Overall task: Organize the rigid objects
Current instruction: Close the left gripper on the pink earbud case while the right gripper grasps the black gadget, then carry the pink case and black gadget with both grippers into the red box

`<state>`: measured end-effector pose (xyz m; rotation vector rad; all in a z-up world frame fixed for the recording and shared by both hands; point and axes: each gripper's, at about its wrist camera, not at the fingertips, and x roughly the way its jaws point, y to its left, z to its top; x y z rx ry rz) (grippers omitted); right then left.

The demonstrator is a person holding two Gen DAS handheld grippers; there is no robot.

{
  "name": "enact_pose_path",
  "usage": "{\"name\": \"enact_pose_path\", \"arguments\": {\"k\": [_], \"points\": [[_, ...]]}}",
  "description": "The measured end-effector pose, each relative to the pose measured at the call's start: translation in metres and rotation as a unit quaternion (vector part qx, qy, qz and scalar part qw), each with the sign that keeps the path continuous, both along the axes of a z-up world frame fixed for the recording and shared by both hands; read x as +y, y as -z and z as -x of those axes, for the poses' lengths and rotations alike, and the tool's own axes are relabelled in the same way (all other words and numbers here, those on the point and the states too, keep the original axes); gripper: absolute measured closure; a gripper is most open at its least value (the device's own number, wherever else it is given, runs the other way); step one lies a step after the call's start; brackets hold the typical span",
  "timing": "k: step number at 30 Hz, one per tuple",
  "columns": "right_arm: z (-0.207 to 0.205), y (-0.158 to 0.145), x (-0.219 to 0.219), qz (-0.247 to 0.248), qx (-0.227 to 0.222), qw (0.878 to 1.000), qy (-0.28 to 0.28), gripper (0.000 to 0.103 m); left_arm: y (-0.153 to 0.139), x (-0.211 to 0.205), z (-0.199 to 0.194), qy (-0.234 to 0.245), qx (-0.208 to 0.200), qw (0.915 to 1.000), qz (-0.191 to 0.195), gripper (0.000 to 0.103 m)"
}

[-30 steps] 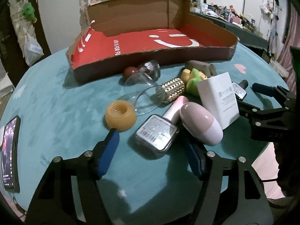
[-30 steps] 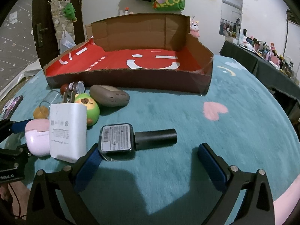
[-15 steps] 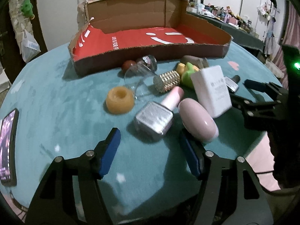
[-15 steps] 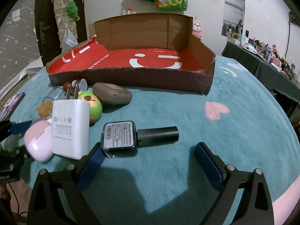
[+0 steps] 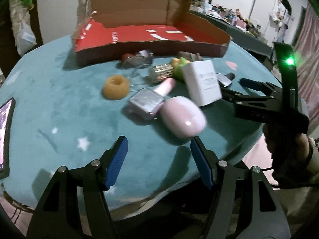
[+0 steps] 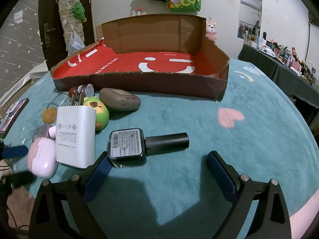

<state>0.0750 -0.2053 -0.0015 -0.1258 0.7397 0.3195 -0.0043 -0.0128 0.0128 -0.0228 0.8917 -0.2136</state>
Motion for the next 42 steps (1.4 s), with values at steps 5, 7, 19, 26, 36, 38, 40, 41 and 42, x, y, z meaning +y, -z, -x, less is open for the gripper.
{"name": "enact_pose_path", "arguments": {"k": [5, 7, 19, 26, 36, 38, 40, 41, 42], "points": [[-0.002, -0.001, 0.0, 0.002, -0.005, 1.0, -0.002, 0.005, -0.003, -0.013, -0.014, 0.014, -0.001, 0.9996, 0.024, 0.038], [-0.005, -0.001, 0.0, 0.005, -0.004, 1.0, -0.003, 0.005, -0.003, -0.018, -0.021, 0.013, 0.001, 0.9997, 0.022, 0.038], [-0.012, -0.002, 0.007, 0.003, -0.006, 1.0, -0.007, 0.022, 0.0, -0.028, -0.033, -0.008, -0.008, 0.9999, -0.008, 0.05], [-0.013, -0.008, 0.006, -0.01, 0.003, 1.0, -0.003, 0.023, -0.009, -0.023, -0.025, 0.004, -0.016, 0.9999, -0.002, 0.05], [-0.005, -0.041, 0.008, -0.027, -0.016, 0.999, -0.01, 0.023, -0.037, -0.01, -0.022, -0.006, -0.051, 0.9987, 0.005, 0.05], [-0.005, -0.045, 0.009, -0.029, -0.017, 0.999, -0.011, 0.023, -0.042, -0.007, -0.024, -0.01, -0.059, 0.9982, 0.004, 0.05], [-0.005, -0.048, 0.01, -0.034, -0.018, 0.999, -0.012, 0.023, -0.048, -0.003, -0.027, -0.015, -0.072, 0.9973, -0.003, 0.05], [-0.006, -0.05, 0.011, -0.036, -0.019, 0.999, -0.013, 0.023, -0.05, -0.003, -0.027, -0.016, -0.076, 0.9969, -0.004, 0.05], [-0.007, -0.052, 0.011, -0.039, -0.019, 0.999, -0.014, 0.023, -0.052, -0.002, -0.028, -0.018, -0.08, 0.9966, -0.006, 0.05]]}}
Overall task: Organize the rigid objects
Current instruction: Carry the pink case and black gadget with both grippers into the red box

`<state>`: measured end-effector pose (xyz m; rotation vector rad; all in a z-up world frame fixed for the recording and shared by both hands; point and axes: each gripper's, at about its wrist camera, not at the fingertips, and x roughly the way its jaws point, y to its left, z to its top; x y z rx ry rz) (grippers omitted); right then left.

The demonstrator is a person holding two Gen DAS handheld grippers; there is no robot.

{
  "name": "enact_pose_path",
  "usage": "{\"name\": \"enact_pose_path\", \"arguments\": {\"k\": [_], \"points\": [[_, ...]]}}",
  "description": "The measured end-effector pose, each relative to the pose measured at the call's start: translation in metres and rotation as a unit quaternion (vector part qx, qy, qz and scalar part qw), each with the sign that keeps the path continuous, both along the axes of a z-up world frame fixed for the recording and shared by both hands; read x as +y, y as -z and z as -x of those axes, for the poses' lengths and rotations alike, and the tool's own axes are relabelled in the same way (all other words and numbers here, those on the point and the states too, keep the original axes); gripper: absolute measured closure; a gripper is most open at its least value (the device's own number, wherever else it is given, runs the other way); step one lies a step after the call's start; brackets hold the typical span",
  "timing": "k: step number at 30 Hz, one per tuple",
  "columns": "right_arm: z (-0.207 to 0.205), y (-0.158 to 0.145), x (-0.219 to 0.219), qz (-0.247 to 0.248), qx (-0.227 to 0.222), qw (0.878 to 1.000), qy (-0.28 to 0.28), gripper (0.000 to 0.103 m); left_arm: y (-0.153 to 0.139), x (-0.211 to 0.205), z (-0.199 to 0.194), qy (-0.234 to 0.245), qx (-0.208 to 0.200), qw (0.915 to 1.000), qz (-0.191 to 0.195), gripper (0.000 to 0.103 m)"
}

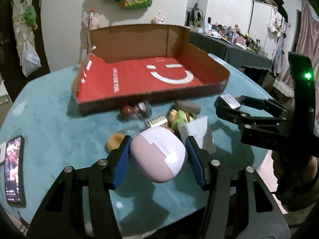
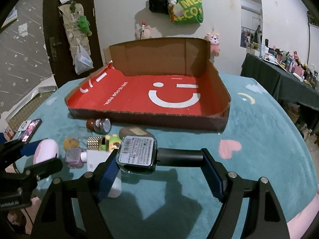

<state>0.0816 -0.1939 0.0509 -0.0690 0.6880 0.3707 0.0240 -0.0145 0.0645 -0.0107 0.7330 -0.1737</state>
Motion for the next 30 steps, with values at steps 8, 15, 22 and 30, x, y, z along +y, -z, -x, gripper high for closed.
{"name": "enact_pose_path", "arguments": {"k": [8, 15, 22, 30], "points": [[-0.009, -0.014, 0.007, -0.012, -0.002, 1.0, -0.009, 0.023, -0.01, 0.009, -0.019, -0.006, -0.009, 0.9999, 0.002, 0.05], [-0.022, -0.025, 0.012, -0.016, -0.004, 1.0, -0.014, 0.023, -0.023, 0.018, -0.04, -0.011, -0.019, 0.9997, 0.004, 0.05], [-0.036, -0.031, 0.014, -0.018, -0.002, 1.0, -0.013, 0.023, -0.029, 0.024, -0.062, -0.016, -0.026, 0.9995, -0.003, 0.05], [-0.054, -0.038, 0.017, -0.015, -0.005, 1.0, -0.01, 0.023, -0.035, 0.031, -0.09, -0.022, -0.029, 0.9993, -0.006, 0.05]]}}
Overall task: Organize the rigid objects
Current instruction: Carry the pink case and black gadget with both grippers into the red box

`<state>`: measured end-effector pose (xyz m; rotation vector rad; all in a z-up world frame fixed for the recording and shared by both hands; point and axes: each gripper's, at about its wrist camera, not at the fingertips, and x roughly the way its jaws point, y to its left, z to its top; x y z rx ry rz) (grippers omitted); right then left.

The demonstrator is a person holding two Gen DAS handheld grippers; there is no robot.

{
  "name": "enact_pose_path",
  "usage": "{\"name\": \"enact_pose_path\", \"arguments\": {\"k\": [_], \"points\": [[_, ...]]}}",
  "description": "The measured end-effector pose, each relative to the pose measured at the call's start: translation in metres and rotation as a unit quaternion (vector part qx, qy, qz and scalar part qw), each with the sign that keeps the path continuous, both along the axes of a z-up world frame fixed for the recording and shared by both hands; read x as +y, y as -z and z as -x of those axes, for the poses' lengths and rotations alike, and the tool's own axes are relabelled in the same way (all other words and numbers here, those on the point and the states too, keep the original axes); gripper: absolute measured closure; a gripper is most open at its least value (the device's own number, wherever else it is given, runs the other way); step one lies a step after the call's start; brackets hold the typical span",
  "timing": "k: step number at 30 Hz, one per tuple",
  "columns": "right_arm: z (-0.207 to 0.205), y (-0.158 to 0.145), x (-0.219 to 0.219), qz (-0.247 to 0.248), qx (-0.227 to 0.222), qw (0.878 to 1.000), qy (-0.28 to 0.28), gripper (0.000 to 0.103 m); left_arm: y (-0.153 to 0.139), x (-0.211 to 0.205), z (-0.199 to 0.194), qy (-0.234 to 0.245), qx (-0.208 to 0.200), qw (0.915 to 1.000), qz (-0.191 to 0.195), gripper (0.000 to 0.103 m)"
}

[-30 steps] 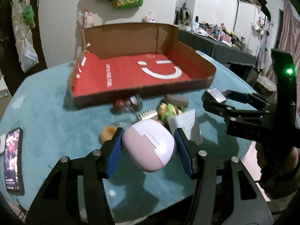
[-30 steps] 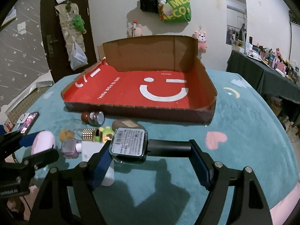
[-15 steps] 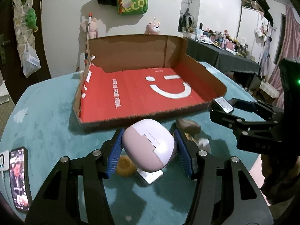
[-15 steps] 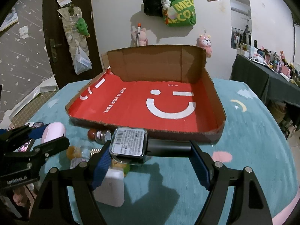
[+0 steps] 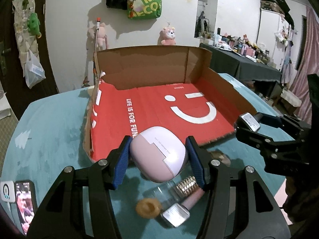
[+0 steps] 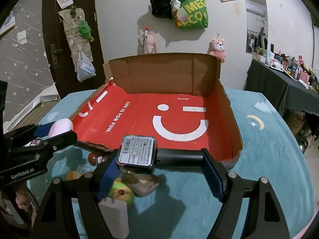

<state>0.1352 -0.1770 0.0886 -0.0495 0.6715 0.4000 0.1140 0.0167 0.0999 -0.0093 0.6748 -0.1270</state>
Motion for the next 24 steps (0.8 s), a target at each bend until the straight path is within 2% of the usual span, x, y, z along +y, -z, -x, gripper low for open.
{"name": "enact_pose_path", "arguments": {"k": [14, 24], "points": [[-0.046, 0.002, 0.007, 0.014, 0.011, 1.0, 0.004, 0.023, 0.004, 0.009, -0.062, -0.01, 0.013, 0.9998, -0.006, 0.05], [-0.083, 0.015, 0.013, 0.022, 0.032, 0.999, 0.01, 0.023, 0.031, 0.015, -0.101, -0.017, 0.05, 0.9986, -0.006, 0.05]]}}
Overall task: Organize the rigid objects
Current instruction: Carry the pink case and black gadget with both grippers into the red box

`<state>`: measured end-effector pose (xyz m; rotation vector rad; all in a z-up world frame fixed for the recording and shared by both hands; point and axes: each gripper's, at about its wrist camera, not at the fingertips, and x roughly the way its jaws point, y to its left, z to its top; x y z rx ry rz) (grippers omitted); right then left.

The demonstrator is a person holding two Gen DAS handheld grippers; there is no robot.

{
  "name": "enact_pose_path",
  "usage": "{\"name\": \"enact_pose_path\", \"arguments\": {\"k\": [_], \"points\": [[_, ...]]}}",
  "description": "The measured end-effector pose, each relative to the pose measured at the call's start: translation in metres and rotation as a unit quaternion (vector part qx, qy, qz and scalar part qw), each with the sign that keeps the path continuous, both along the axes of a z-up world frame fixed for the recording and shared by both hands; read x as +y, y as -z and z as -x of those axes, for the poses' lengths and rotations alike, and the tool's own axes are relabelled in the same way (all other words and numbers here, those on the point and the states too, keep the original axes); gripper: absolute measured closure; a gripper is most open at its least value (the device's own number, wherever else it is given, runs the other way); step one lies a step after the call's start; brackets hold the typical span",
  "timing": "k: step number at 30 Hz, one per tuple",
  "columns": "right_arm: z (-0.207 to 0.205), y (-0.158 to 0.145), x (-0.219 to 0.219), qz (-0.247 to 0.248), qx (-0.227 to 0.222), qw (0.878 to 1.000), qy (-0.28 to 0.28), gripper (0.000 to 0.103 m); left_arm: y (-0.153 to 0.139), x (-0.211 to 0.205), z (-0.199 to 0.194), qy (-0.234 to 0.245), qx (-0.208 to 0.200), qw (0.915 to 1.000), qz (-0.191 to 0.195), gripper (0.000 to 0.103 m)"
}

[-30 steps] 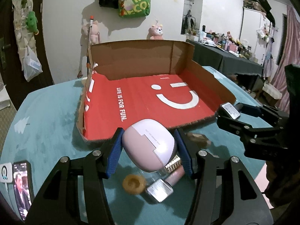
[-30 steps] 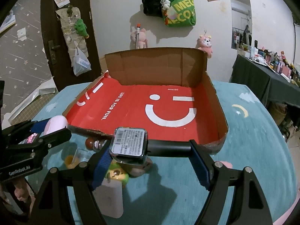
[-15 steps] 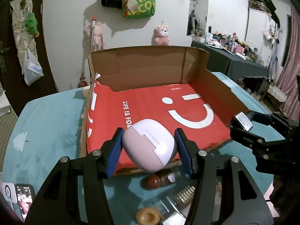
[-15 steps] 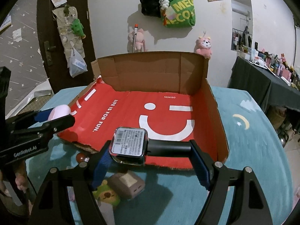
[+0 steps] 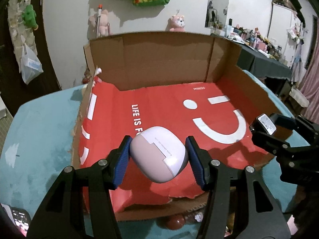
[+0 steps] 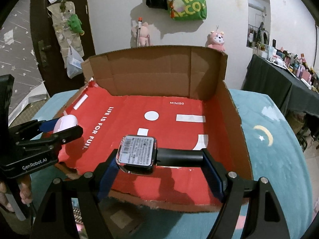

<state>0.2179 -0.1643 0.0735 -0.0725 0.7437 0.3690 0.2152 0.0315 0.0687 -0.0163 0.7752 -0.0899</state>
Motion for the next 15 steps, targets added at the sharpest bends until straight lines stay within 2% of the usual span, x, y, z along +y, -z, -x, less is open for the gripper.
{"name": "enact_pose_path", "arguments": {"k": [10, 15], "points": [[-0.027, 0.027, 0.004, 0.015, 0.043, 0.999, 0.011, 0.023, 0.03, 0.003, -0.024, -0.005, 0.052, 0.9986, 0.009, 0.05], [-0.033, 0.033, 0.003, 0.02, 0.052, 0.998, 0.015, 0.023, 0.038, 0.004, -0.028, -0.007, 0.066, 0.9977, 0.013, 0.05]]}}
